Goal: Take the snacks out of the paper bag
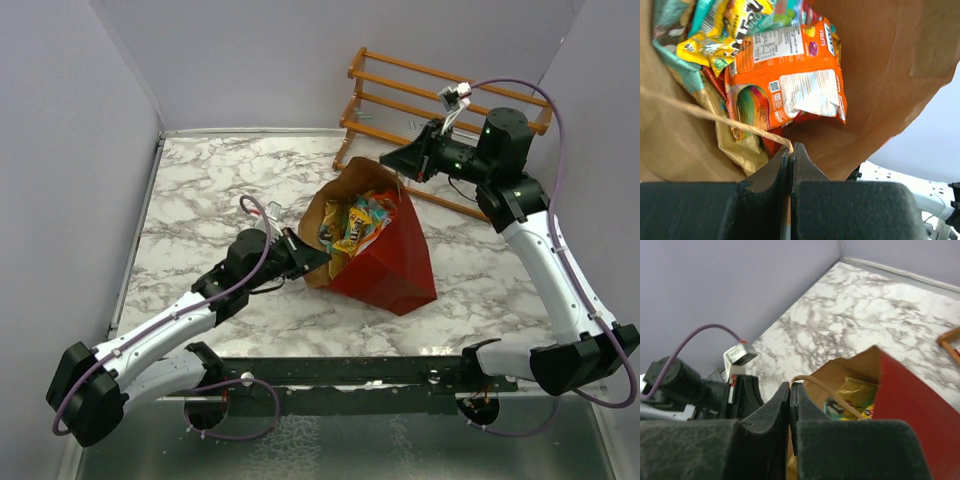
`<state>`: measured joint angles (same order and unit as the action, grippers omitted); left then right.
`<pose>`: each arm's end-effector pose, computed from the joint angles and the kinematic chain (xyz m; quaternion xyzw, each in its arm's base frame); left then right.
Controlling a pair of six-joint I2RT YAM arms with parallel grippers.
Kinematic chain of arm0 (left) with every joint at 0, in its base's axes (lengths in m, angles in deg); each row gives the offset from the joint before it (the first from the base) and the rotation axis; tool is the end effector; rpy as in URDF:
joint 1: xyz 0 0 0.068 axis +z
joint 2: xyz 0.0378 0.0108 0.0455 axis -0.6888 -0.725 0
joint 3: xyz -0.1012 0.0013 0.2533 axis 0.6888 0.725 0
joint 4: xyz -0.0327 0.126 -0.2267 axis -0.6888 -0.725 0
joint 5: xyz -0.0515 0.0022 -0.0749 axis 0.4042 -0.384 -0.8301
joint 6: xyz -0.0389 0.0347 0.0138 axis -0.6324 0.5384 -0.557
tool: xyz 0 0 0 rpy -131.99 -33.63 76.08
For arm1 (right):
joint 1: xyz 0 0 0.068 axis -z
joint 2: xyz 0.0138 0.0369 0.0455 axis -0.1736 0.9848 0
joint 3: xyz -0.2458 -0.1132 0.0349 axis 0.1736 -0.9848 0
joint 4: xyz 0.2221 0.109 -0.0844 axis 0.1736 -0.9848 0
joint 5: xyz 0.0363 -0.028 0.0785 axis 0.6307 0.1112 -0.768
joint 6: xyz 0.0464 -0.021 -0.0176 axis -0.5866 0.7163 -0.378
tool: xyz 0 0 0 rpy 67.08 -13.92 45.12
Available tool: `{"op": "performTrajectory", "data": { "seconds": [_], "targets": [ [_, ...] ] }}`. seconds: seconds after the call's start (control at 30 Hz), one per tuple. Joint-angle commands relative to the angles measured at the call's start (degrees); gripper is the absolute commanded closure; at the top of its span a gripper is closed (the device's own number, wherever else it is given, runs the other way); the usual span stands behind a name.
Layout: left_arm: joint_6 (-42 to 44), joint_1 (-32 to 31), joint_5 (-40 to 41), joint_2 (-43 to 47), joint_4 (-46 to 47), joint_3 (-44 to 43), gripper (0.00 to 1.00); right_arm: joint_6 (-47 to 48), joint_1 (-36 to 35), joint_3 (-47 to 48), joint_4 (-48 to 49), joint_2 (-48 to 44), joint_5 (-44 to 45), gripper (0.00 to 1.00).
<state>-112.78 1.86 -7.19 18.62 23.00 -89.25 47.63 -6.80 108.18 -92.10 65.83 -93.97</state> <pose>0.1630 -0.1532 0.2656 -0.1186 0.7846 -0.5292 0.3006 0.2584 0.1020 0.4469 -0.1785 0.7308 0.4548 0.4768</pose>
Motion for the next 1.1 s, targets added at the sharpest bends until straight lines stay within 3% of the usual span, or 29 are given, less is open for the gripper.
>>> {"op": "performTrajectory", "data": {
  "seconds": [0.0, 0.17, 0.33, 0.37, 0.47, 0.53, 0.67, 0.8, 0.93, 1.07],
  "targets": [
    [-0.38, -4.19, 0.34, -4.21, 5.88, -5.02, 1.00, 5.05, -0.08, 5.70, -3.55, -2.67, 17.07, 0.98],
    [0.54, -7.95, 1.33, -8.22, 7.83, -8.22, 1.00, 9.77, 0.18, 8.28, -6.38, -2.14, 25.36, 0.98],
    [0.52, -8.60, 3.28, -6.42, 6.62, -5.84, 1.00, 10.64, 0.19, 4.57, -7.28, -3.21, 16.10, 0.98],
    [0.33, -8.69, 4.84, -1.81, 3.56, -3.03, 1.00, 8.42, 0.19, -0.93, -5.80, -5.70, 11.63, 0.98],
    [-0.19, -8.69, 6.13, 3.00, -0.28, -0.18, 0.95, 7.13, 0.19, -2.89, -5.11, -6.81, 9.90, 0.98],
    [-0.71, -8.69, 6.78, 6.71, -3.52, 1.89, 0.85, 6.86, 0.19, -3.27, -4.40, -7.40, 8.83, 0.98],
    [0.40, -8.78, 7.86, 14.90, -12.14, 4.14, 0.51, 7.12, 0.19, -3.32, -3.65, -8.53, 8.04, 0.98],
    [7.01, -8.78, 11.18, 21.61, -26.71, -1.98, 0.26, 7.71, 0.19, -2.60, -4.65, -8.55, 7.80, 0.98],
    [13.82, -8.78, 16.31, 21.41, -39.05, -12.68, 0.17, 7.87, 0.19, -1.99, -5.15, -8.85, 7.44, 0.98],
    [19.58, -8.78, 16.02, 14.86, -40.35, -21.49, 0.16, 7.50, 0.19, -1.53, -5.37, -8.94, 8.31, 0.98]
  ]
}}
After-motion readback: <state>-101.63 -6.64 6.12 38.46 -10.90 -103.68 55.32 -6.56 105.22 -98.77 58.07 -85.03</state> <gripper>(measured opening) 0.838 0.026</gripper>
